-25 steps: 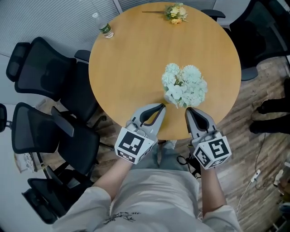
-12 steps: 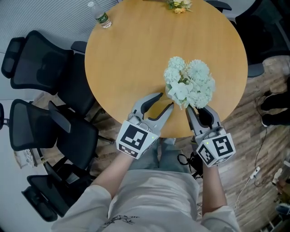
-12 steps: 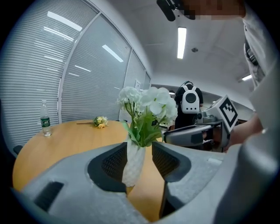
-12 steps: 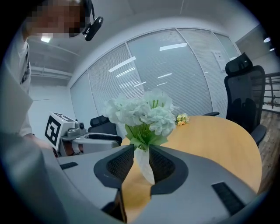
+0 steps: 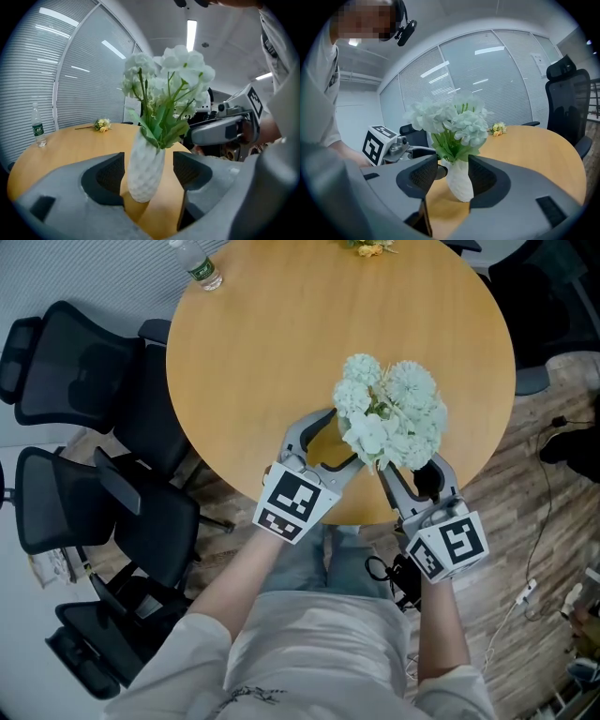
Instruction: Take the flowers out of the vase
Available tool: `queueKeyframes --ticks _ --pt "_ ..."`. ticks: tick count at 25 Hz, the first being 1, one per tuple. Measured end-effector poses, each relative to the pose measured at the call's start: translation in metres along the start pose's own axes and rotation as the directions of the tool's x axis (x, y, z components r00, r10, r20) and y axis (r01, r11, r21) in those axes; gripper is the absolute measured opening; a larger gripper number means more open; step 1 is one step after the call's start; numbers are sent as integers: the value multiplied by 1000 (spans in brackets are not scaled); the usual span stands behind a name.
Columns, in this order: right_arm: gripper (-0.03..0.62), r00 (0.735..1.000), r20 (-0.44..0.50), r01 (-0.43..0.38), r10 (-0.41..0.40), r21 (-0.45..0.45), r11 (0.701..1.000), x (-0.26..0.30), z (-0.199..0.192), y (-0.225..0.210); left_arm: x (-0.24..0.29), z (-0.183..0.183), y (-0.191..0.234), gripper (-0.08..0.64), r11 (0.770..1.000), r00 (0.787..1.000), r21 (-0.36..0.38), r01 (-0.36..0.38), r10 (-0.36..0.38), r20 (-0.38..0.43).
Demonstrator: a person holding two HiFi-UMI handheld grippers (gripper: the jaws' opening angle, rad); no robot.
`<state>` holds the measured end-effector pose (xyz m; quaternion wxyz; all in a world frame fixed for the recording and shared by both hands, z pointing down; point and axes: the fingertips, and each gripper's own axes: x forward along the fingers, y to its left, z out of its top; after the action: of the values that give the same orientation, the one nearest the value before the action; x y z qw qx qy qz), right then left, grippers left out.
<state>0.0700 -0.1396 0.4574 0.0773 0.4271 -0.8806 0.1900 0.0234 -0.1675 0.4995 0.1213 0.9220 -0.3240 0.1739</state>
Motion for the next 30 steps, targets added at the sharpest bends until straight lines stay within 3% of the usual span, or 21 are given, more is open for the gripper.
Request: queueKeyframes --ticks 14,30 --pt "178 1000 -1 -15 15 3 1000 13 -1 -5 34 -13 3 320 999 998 34 20 -18 -53" --pt "178 999 20 -39 39 -2 999 34 8 -10 35 -14 2 314 999 999 45 29 -27 -42"
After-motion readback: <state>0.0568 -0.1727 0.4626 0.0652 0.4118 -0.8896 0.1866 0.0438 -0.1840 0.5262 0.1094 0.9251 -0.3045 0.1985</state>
